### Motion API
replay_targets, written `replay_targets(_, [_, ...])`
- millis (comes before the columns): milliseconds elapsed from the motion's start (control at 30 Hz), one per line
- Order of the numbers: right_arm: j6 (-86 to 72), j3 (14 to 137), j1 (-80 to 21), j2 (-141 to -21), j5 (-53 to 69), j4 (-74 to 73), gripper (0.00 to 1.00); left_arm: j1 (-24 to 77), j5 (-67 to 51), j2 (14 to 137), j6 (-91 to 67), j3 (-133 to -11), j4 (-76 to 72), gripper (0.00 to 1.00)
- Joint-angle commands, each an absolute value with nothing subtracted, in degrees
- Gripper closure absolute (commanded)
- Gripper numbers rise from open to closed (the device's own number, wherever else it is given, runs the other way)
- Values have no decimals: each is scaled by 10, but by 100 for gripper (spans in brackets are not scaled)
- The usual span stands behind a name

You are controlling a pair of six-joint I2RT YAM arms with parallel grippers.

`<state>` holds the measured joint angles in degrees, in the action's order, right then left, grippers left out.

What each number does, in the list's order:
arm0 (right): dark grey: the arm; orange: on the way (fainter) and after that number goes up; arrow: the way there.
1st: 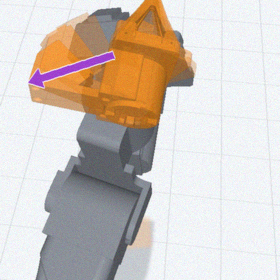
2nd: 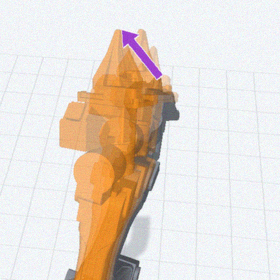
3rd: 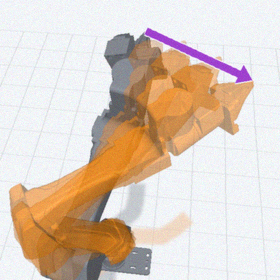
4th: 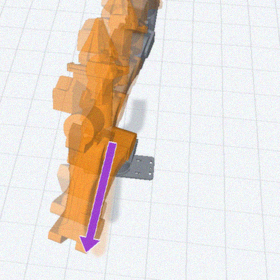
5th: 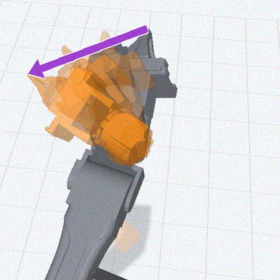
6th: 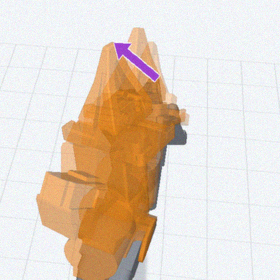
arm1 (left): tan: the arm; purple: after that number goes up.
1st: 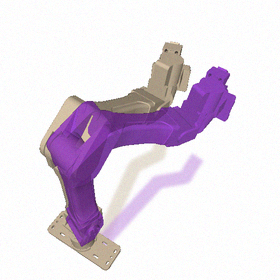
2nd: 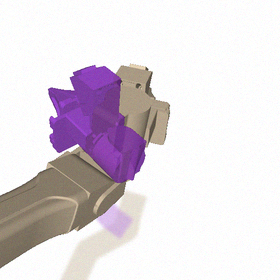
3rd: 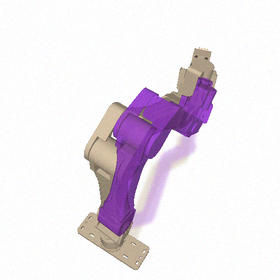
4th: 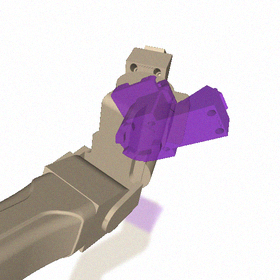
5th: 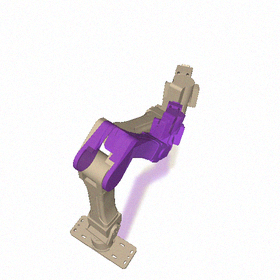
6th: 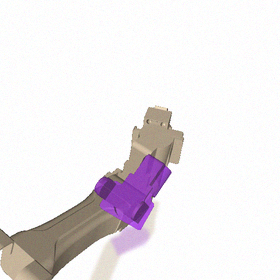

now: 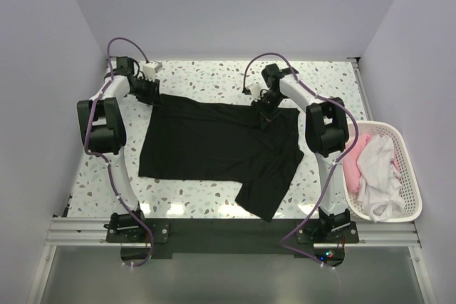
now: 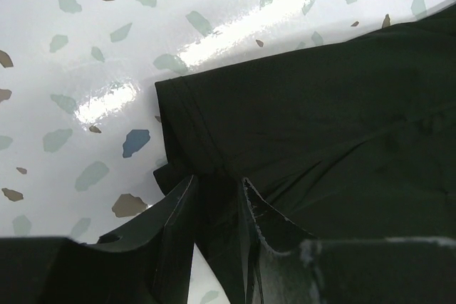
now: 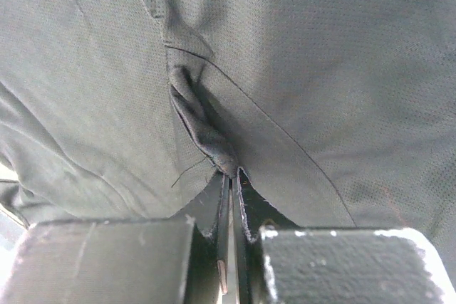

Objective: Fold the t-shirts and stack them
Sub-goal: Fold the tshirt

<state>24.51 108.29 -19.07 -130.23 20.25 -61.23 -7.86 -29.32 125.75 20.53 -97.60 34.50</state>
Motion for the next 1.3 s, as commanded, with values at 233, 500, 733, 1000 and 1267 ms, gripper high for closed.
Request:
replay_targets(233, [265, 1095, -192, -1275, 212, -625, 100, -83, -287, 1263, 181, -993, 368, 67])
replay_targets(500, [271, 1106, -192, -1276, 215, -635, 100, -82, -302, 1245, 198, -993, 397, 95])
replay_targets(733, [276, 1108, -196, -1272, 220, -647, 100, -84, -268, 1211, 222, -967, 423, 100])
replay_targets(1000, [287, 1096, -197, -1260, 203, -650, 100, -87, -250, 1165, 238, -939, 427, 100])
replay_targets(1267, [298, 1110, -197, -1256, 196, -663, 100, -89, -234, 1186, 262, -950, 481, 100])
